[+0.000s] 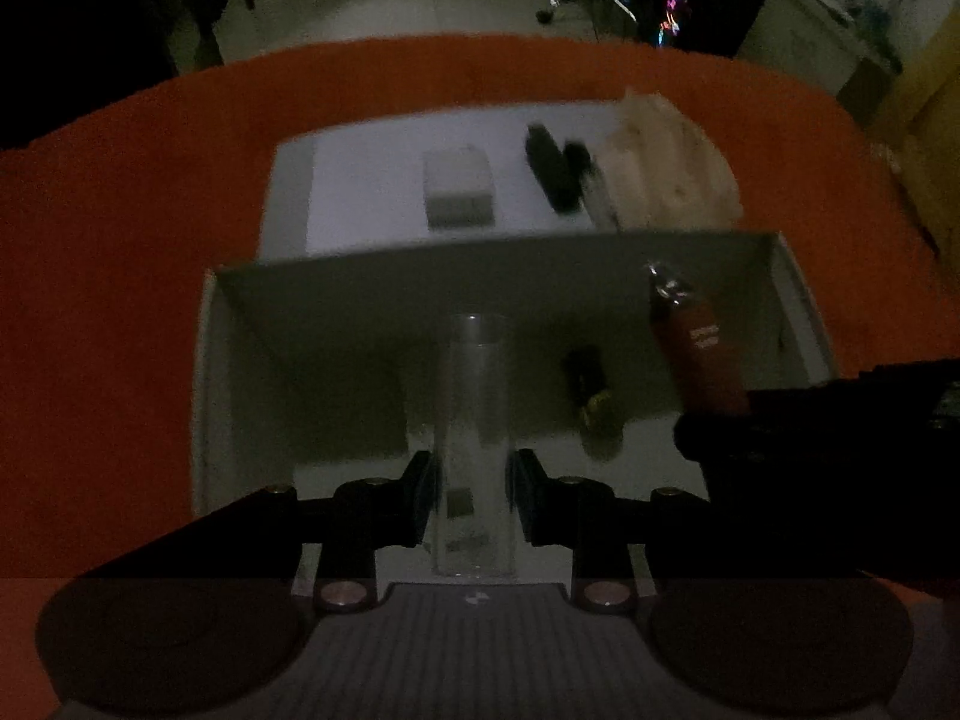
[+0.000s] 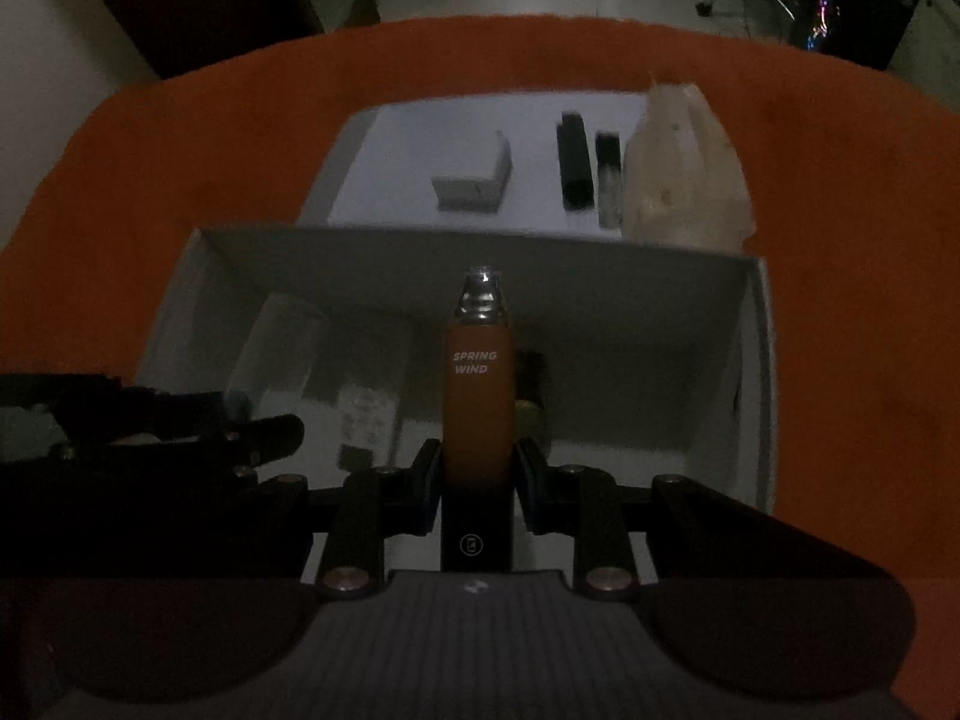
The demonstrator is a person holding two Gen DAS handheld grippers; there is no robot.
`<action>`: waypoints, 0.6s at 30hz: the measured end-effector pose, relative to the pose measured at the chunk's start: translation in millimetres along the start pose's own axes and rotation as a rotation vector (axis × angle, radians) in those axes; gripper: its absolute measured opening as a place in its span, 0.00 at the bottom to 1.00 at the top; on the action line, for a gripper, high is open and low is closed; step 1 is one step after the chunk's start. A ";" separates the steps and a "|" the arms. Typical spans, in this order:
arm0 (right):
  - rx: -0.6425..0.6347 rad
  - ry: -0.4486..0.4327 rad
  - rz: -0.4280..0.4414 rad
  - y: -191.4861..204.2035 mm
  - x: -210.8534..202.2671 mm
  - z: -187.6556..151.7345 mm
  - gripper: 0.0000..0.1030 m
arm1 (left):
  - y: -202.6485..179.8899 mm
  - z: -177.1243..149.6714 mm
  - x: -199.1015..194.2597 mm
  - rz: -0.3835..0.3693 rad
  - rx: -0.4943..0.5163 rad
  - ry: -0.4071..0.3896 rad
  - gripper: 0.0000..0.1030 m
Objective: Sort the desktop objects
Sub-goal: 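Lift the tube with the left gripper while the right lifts the orange bottle toward the box, then lower the tube into the box with the left gripper while the right lowers the orange bottle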
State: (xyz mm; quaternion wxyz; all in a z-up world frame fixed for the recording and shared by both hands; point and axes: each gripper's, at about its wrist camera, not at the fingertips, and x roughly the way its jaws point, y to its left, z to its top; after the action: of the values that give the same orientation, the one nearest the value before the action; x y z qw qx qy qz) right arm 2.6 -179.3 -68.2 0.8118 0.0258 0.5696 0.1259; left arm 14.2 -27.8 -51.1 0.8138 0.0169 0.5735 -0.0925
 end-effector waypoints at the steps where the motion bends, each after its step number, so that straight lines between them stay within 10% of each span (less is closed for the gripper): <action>1: 0.001 0.000 -0.005 -1.2 4.7 -4.4 0.27 | 0.2 -2.1 4.2 -0.001 -0.005 0.000 0.24; 18: 0.046 0.035 -0.031 -30.7 63.1 -38.2 0.27 | -17.7 -24.2 70.8 0.006 -0.002 0.028 0.24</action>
State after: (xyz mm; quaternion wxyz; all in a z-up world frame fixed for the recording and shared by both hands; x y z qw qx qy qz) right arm -7.5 -198.2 -145.2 0.8028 0.0334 0.5868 0.1004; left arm 11.7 -51.3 -124.2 0.8061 0.0189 0.5847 -0.0894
